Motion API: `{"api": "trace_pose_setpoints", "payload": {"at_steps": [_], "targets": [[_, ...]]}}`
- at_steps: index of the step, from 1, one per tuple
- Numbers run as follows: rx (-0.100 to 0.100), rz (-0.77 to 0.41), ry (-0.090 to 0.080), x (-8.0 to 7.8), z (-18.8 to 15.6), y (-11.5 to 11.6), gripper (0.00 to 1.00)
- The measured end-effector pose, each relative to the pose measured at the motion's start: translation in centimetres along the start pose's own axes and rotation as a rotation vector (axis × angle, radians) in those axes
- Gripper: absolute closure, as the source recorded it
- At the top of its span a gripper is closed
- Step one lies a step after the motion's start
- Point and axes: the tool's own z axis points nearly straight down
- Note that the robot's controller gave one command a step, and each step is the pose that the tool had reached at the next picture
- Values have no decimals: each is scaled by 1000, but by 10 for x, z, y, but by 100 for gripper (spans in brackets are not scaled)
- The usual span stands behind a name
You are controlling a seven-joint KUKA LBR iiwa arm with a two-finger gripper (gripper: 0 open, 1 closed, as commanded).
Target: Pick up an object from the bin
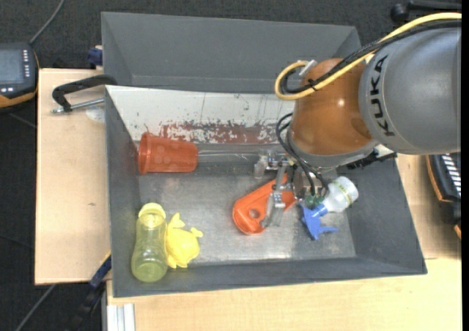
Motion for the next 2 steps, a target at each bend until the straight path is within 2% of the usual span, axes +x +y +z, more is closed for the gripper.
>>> {"api": "trace_pose_setpoints", "payload": {"at_steps": [1, 2], "targets": [[-2, -50, -8, 10, 59, -8, 100], [-2, -50, -8, 10, 59, -8, 100]]}}
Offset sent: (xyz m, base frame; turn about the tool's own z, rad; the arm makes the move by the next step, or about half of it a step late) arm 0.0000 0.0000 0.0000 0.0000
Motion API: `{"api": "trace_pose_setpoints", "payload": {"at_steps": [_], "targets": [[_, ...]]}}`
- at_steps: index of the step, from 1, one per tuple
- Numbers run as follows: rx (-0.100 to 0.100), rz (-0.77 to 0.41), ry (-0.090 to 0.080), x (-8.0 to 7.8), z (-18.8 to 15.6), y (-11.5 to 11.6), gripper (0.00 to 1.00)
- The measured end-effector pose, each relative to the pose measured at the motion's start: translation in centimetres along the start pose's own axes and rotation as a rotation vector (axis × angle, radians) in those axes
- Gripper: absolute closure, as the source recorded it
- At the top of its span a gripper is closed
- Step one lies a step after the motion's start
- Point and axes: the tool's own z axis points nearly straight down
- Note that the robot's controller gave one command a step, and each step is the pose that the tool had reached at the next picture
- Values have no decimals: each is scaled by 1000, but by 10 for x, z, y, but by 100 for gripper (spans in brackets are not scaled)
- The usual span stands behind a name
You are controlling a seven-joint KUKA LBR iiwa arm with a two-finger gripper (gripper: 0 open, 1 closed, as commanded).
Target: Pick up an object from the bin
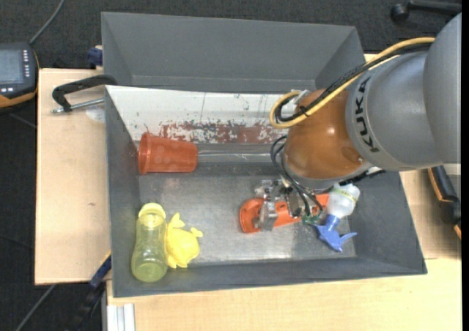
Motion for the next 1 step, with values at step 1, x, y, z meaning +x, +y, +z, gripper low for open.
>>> {"api": "trace_pose_setpoints", "payload": {"at_steps": [1], "targets": [[-1, -27, -8, 0, -159, 10, 100]]}}
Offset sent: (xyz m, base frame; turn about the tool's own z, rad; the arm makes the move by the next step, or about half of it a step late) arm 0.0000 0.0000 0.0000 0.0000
